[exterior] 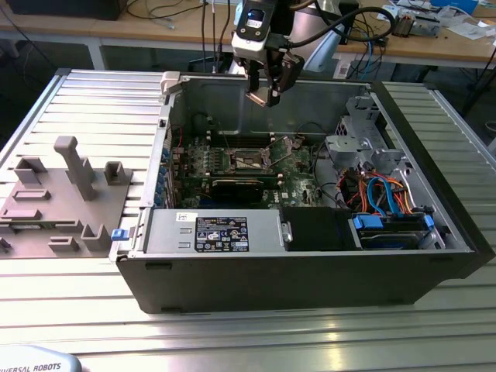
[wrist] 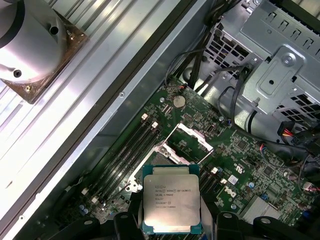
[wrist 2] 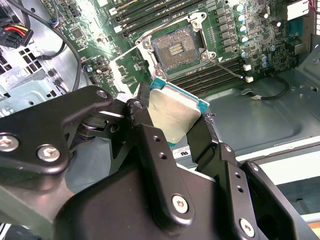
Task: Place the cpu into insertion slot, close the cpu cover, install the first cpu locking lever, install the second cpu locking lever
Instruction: 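Place the cpu into insertion slot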
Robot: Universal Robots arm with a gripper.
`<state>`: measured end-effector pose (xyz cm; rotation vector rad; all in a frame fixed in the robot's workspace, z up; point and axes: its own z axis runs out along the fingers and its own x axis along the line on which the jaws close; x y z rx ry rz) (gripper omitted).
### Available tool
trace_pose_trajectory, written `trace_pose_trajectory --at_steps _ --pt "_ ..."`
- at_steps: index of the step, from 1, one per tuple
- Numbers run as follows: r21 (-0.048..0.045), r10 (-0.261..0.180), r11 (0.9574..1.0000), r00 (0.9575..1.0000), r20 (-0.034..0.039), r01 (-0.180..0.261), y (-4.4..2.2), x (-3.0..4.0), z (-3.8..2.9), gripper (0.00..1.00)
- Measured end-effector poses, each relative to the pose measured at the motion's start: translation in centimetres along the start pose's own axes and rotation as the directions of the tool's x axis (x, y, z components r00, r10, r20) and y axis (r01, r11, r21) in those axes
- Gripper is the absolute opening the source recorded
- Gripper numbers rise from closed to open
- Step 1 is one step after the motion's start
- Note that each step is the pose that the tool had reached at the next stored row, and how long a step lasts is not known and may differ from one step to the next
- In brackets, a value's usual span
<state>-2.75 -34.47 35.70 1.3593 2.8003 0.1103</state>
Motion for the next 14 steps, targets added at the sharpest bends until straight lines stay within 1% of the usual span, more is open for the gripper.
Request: trace_pose_trajectory --at_steps 14 --pt "0.0 0.007 1.0 1.0 0.0005 -0.007 0.0 0.0 0.0 0.54"
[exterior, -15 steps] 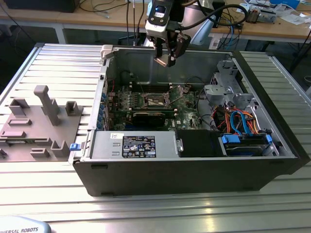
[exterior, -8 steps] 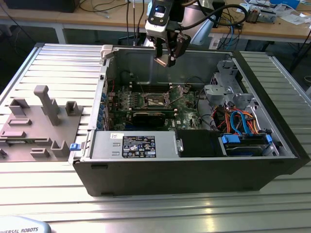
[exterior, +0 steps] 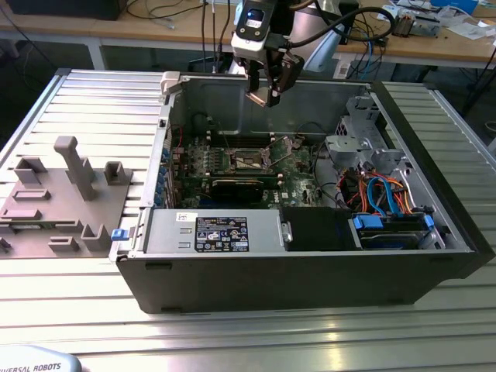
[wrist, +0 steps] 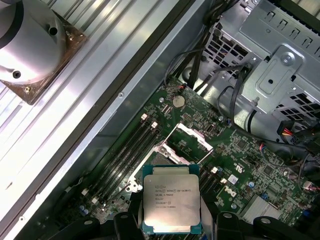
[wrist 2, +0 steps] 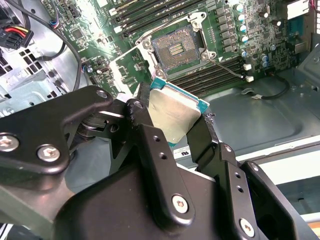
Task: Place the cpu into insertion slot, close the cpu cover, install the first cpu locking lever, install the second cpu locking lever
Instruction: 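Place the cpu into insertion slot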
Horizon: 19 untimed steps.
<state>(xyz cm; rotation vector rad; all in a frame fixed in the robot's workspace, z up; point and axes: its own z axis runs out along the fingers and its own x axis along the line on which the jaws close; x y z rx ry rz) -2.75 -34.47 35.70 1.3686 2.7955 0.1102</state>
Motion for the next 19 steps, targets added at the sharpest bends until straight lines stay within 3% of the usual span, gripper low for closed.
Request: trace_pose_trajectory --at_steps 19 --pt "-0.0001 0.01 0.9999 0.9999 0.0008 -0.01 0.0 0.0 0.0 0.54"
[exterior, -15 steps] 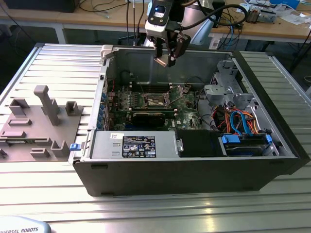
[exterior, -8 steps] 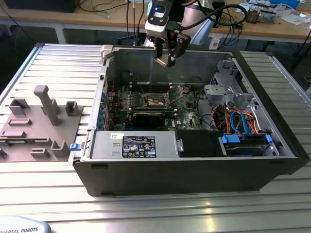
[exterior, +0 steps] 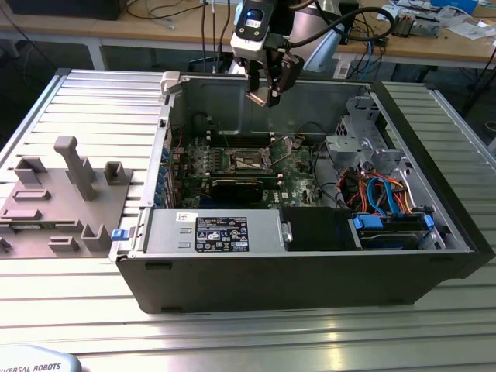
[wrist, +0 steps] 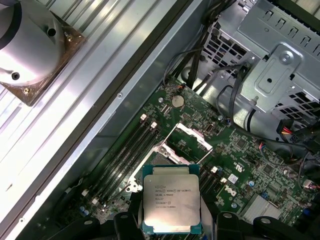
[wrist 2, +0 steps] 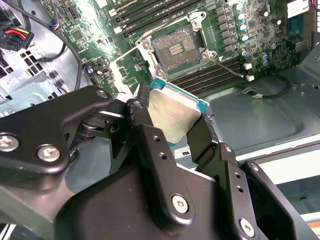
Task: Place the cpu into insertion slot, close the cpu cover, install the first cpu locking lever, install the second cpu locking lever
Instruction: 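Place the cpu into insertion slot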
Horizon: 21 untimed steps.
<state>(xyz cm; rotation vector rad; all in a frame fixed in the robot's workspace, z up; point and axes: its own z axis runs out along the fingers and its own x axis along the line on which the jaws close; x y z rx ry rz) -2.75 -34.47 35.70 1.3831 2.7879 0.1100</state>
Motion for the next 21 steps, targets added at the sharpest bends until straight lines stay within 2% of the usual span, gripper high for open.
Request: trace_pose_trajectory --at_steps 21 --pt "-0.0001 0.014 0.9999 0.9999 0.0011 -0.014 0.0 0.0 0.0 0.54"
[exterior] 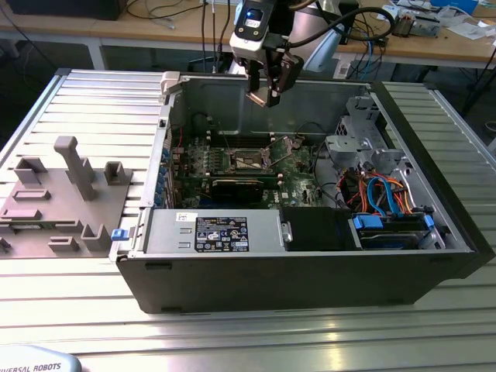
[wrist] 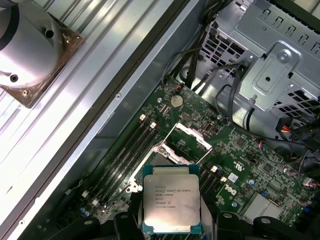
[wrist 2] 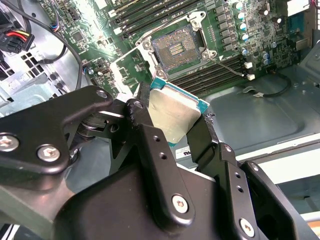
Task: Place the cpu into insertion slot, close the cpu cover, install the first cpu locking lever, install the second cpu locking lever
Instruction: 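Place the cpu into insertion slot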
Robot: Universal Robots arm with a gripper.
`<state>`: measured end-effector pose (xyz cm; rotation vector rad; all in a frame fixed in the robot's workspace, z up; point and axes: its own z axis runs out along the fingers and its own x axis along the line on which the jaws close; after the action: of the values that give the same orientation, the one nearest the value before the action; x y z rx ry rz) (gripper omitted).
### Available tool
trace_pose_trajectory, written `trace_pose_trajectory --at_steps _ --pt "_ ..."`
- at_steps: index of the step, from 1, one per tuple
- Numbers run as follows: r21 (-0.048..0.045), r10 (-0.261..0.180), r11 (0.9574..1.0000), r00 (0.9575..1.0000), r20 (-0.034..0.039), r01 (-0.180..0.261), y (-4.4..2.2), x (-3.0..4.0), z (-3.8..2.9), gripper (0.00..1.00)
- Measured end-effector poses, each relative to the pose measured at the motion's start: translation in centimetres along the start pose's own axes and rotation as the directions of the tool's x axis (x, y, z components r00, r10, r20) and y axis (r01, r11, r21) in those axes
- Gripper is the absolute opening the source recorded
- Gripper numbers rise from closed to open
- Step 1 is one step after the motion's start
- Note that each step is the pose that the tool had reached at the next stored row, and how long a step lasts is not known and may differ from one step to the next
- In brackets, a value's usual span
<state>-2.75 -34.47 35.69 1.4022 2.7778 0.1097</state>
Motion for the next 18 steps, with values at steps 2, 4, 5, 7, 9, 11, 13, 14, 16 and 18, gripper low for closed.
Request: trace_pose_trajectory --at_steps 2,4,5,7,9,11,13,14,16,18 --pt "0.0 0.002 1.0 1.0 0.0001 -0.002 0.0 0.0 0.0 0.54" --pt "0.0001 0.002 1.0 1.0 0.0002 -0.002 0.0 0.0 0.0 0.54" --pt "0.0 0.003 1.0 1.0 0.0002 -0.003 0.0 0.0 0.0 0.54" --pt "0.0 0.003 1.0 1.0 0.0003 -0.003 0.0 0.0 0.0 0.54" --pt "0.0 0.004 1.0 1.0 0.0003 -0.004 0.0 0.0 0.0 0.54" --pt "0.0 0.005 1.0 1.0 0.0004 -0.005 0.0 0.0 0.0 0.54" --pt "0.0 0.006 1.0 1.0 0.0005 -0.006 0.0 0.0 0.0 0.54" --pt "0.0 0.007 1.0 1.0 0.0004 -0.007 0.0 0.0 0.0 0.54" --pt "0.0 0.008 1.0 1.0 0.0005 -0.008 0.0 0.0 0.0 0.54" --pt "0.0 0.008 1.0 1.0 0.0006 -0.008 0.0 0.0 0.0 0.54"
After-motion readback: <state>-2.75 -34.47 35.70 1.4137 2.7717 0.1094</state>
